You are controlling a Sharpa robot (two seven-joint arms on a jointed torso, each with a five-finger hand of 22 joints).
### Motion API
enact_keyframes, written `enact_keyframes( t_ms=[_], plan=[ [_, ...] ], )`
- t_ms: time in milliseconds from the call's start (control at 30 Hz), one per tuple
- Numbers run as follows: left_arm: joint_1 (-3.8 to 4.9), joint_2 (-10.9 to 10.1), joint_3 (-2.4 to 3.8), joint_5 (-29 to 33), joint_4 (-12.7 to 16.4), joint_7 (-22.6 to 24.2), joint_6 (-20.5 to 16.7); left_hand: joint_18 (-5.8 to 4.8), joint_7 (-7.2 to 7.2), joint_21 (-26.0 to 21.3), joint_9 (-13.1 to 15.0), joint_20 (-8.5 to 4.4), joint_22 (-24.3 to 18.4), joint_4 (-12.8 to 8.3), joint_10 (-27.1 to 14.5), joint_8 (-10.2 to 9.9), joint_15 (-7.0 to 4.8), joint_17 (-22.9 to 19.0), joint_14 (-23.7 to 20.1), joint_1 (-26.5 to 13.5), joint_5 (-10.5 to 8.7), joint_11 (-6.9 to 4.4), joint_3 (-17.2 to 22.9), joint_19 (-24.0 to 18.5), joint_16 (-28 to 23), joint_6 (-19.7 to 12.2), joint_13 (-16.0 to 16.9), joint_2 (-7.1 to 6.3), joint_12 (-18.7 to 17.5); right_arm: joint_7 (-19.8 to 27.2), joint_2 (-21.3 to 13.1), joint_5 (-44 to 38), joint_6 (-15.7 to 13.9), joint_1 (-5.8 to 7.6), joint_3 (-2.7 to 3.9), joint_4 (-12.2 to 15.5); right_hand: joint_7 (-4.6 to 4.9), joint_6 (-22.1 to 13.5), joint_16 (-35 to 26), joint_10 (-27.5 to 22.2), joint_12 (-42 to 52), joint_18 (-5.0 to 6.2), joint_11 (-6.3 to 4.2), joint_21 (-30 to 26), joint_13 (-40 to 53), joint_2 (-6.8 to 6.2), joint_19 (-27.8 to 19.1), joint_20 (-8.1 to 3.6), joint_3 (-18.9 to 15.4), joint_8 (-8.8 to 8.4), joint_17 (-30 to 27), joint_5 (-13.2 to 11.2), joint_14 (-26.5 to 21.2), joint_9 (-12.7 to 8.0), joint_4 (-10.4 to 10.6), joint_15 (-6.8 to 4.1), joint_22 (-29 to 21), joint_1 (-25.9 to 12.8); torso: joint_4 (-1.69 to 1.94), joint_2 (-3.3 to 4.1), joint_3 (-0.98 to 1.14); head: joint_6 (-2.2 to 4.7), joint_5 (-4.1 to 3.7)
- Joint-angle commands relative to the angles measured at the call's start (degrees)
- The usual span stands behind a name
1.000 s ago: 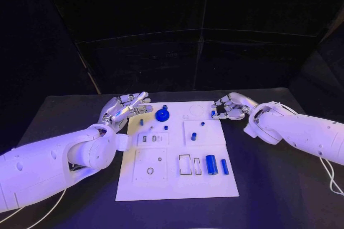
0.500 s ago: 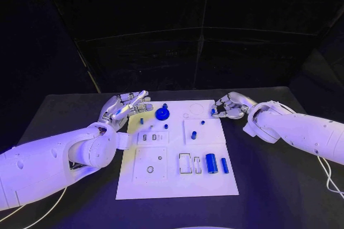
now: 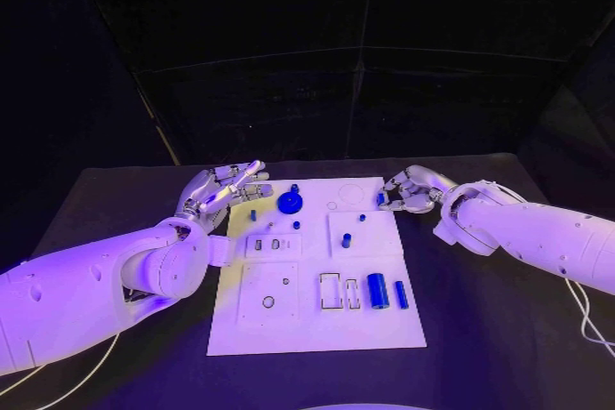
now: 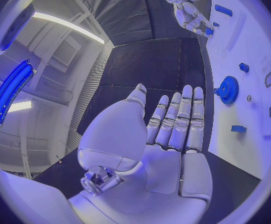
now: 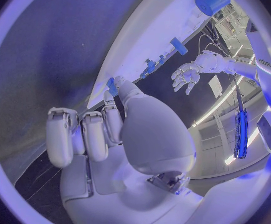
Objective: Assemble the parts on the task board
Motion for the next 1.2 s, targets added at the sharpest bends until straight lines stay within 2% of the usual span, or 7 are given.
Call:
enact_keyframes(
  t_ms=[33, 400, 800, 1200],
  plan=[
    [0.06, 0.1, 0.05, -0.2, 0.0, 0.3, 0.7, 0.59, 1.98, -0.1, 0.0, 0.02, 0.0, -0.4, 0.2, -0.2, 0.21, 0.1, -0.2, 0.5, 0.03, 0.13, 0.0, -0.3, -0.4, 0.2, 0.0, 0.08, -0.3, 0.1, 0.1, -0.3, 0.5, 0.05, 0.03, 0.0, 0.17, 0.4, -0.1, 0.2, 0.2, -0.56, -0.1, -0.1, 3.7, 0.4, -0.1, -0.32, 0.2, 0.22, 8.6, -0.2, 4.5, 0.0, -0.3, -0.34, 6.2, 0.0, 0.01, -0.03, 0.01, -0.04, 0.01],
    [0.06, 0.1, 0.05, -0.2, 0.0, 0.2, 0.8, 0.59, 1.98, -0.1, 0.0, 0.02, 0.0, -0.4, 0.2, -0.2, 0.21, 0.1, -0.2, 0.5, 0.03, 0.13, 0.0, -0.3, -0.4, 0.2, 0.0, 0.08, -0.3, 0.1, 0.2, -0.3, -0.1, 0.03, 0.03, -0.2, -0.02, 1.2, 0.0, 0.5, 0.4, -0.61, -0.26, 0.0, 3.9, 0.96, 0.1, -0.45, 0.4, 0.46, 8.8, -0.2, 4.5, 0.0, -0.2, -0.48, 6.5, -0.3, 0.0, -0.02, 0.02, -0.1, -0.05],
    [0.06, 0.1, 0.05, -0.2, -0.1, -0.1, 1.0, 0.59, 1.99, -0.2, 0.0, 0.04, -0.1, -0.4, 0.1, -0.3, 0.22, 0.1, -0.2, 0.5, 0.03, 0.14, 0.0, -0.3, -0.4, 0.1, 0.0, 0.13, -0.4, 1.3, 0.5, 1.0, -2.1, 0.03, 0.03, -0.5, -1.55, 5.1, 0.2, 1.5, 1.4, -0.78, -1.54, 0.3, 5.1, 2.76, 0.7, -1.31, 1.8, 2.11, 9.2, 0.3, 4.7, 0.6, -0.4, -1.54, 7.2, -0.2, 0.01, -0.03, 0.03, -0.17, -0.02],
    [0.06, 0.0, 0.05, -0.2, -0.1, -0.2, 1.1, 0.59, 1.99, -0.2, 0.0, 0.04, -0.1, -0.4, 0.1, -0.3, 0.23, 0.1, -0.2, 0.5, 0.03, 0.14, 0.0, -0.4, -0.4, 0.1, 0.0, 0.14, -0.4, 1.9, 0.5, 2.3, -4.1, 0.02, 0.03, -0.2, -1.97, 6.0, 0.3, 2.0, 1.9, -0.81, -1.92, 0.4, 5.5, 3.09, 0.8, -1.76, 2.5, 2.38, 9.5, 0.4, 4.7, 0.7, -0.8, -1.96, 7.4, -0.1, 0.03, -0.03, 0.05, -0.24, -0.01]
  ],
)
